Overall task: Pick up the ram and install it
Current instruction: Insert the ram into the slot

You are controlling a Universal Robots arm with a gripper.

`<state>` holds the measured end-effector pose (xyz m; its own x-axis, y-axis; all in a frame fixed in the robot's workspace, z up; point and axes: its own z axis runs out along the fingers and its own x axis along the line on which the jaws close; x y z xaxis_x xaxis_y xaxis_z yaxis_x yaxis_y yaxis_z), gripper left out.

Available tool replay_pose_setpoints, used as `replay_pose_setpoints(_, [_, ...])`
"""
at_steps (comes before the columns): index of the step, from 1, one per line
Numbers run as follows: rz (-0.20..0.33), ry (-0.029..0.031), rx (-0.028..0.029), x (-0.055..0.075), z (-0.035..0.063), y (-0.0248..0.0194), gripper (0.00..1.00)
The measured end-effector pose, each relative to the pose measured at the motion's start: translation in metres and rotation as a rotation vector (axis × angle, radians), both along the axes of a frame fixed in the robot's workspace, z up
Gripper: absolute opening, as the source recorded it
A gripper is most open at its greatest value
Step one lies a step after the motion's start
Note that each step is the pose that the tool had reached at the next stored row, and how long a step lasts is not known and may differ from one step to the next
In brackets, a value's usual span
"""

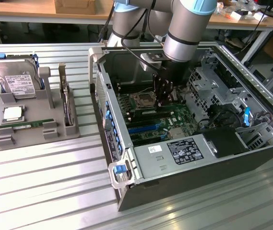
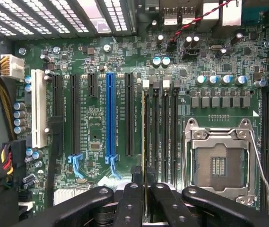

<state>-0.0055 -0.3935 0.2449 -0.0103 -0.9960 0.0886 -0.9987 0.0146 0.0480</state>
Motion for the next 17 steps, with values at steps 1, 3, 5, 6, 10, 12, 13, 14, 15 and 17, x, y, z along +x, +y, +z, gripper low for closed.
replay_pose_setpoints(1, [-0.004, 0.0000, -0.0001, 0.000, -0.0008, 0.0011, 0.13])
replay_pose_setpoints(3, [-0.010, 0.0000, 0.0000, -0.001, -0.0025, 0.0040, 0.13])
replay_pose_setpoints(5, [-0.013, 0.0000, -0.0001, -0.001, -0.0039, 0.0041, 0.13])
replay_pose_setpoints(6, [-0.013, 0.0001, -0.0002, -0.001, -0.0042, 0.0039, 0.13])
replay_pose_setpoints(10, [-0.013, 0.0000, -0.0001, -0.001, -0.0065, 0.0013, 0.13])
replay_pose_setpoints(12, [-0.013, 0.0001, -0.0007, -0.001, -0.0087, 0.0013, 0.13])
replay_pose_setpoints(13, [-0.013, 0.0000, -0.0007, -0.001, -0.0092, 0.0013, 0.13])
replay_pose_setpoints(14, [-0.013, 0.0001, -0.0009, -0.002, -0.0108, 0.0015, 0.13])
replay_pose_setpoints(15, [-0.009, 0.0003, -0.0013, -0.002, -0.0113, 0.0016, 0.13])
replay_pose_setpoints(17, [0.004, 0.0001, -0.0012, -0.002, -0.0116, 0.0016, 0.13])
